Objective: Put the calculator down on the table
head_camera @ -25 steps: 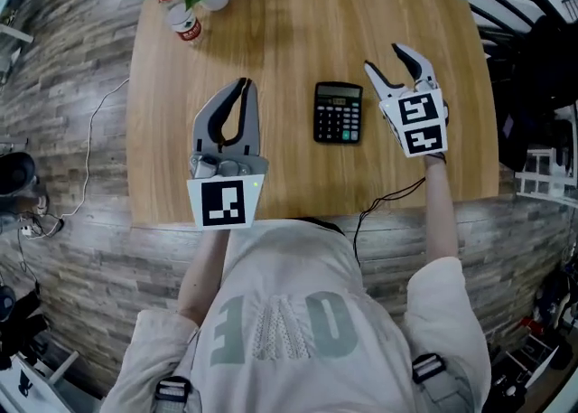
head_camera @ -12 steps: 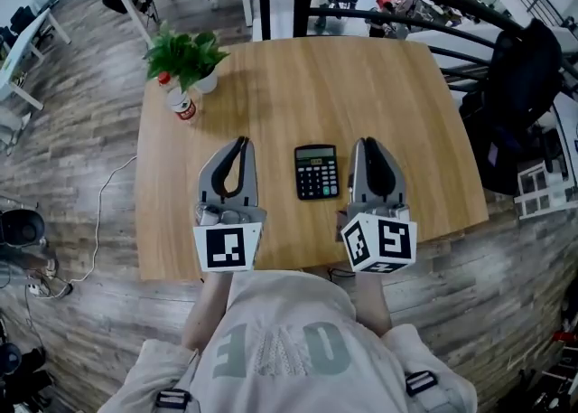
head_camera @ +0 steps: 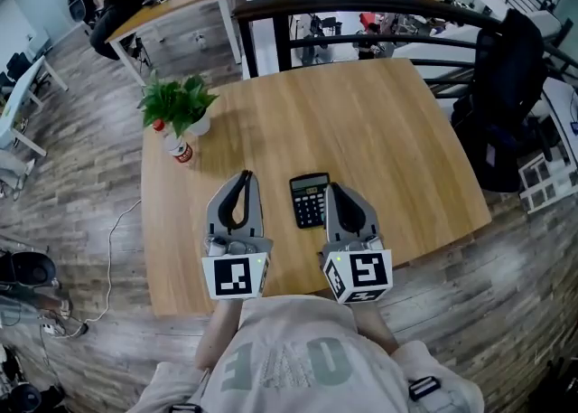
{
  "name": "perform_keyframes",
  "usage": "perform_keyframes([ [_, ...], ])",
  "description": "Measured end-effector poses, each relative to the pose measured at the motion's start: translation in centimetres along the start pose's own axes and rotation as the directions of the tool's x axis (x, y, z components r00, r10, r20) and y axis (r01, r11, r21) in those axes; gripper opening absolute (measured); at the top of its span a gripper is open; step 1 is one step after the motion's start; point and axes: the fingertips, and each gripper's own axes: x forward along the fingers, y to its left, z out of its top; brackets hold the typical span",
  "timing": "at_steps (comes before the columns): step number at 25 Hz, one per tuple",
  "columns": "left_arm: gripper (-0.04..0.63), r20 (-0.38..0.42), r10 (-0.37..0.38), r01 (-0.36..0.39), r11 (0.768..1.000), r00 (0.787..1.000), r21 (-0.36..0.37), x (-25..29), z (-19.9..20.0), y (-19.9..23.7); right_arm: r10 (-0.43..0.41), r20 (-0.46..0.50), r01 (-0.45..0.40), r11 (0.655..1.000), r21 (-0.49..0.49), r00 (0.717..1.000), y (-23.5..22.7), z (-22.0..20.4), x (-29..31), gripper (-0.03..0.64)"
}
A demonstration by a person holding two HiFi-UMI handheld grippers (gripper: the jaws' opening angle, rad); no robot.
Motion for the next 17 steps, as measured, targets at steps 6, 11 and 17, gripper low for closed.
perform_keyframes([
  [6, 0.020, -0.018, -0.019, 0.019, 1.000, 1.000, -0.012, 0.2, -0.5, -0.3, 0.022, -0.020, -0.022, 1.000, -0.005, 1.000, 0.6, -0.7, 0.8, 0.018],
  [11, 0.020, -0.034, -0.018, 0.017, 1.000, 0.999, -0.013, 0.2, -1.1, -0.1, 0.042, -0.029, -0.042, 0.999, -0.018, 0.999, 1.1, -0.7, 1.0, 0.018],
  [17, 0.020, -0.032, -0.022, 0.022, 1.000, 0.999, -0.001, 0.7, -1.1, 0.6, 0.041, -0.026, -0.042, 0.998, -0.047, 0.999, 1.5, -0.5, 1.6, 0.018],
])
